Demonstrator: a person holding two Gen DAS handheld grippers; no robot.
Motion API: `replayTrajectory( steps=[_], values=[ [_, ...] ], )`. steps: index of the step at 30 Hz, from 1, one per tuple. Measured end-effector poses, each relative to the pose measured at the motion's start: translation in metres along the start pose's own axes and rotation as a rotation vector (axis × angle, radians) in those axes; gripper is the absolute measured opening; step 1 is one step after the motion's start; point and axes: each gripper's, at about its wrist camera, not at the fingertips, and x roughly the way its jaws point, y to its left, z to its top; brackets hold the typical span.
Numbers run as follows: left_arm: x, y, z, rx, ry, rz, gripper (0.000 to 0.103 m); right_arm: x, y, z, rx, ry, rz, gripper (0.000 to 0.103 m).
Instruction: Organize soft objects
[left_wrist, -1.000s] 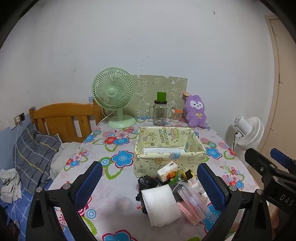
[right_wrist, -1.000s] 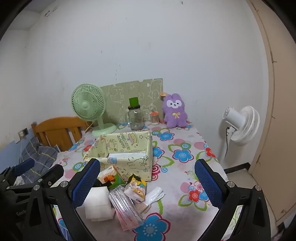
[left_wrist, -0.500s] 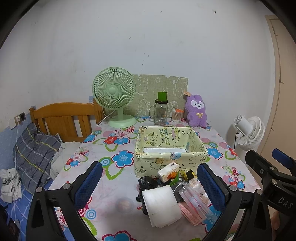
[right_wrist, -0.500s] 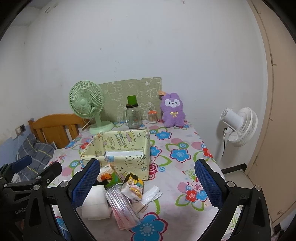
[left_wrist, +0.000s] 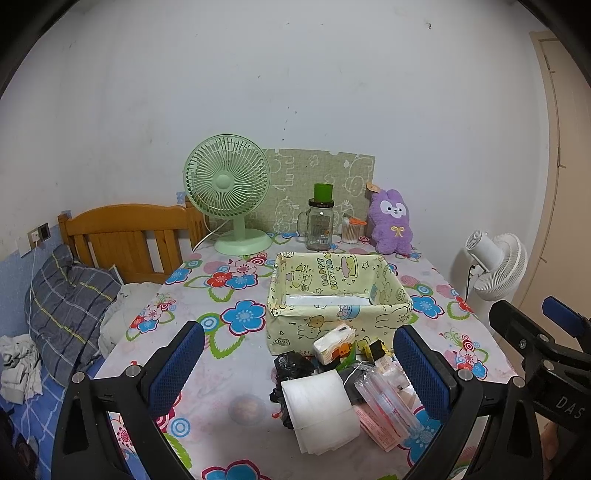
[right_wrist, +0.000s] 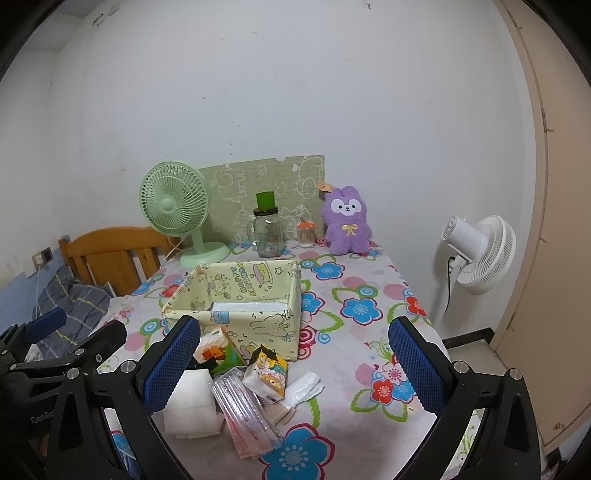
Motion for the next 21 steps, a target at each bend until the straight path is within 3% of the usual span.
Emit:
replayTrajectory(
  steps=[21],
  values=[
    [0.0003,0.0033,0.0044,-0.008,-0.005,-0.011,0.103,-0.0032,0.0039,0.0004,0.013,-0.009,-0.001,0.103]
  ],
)
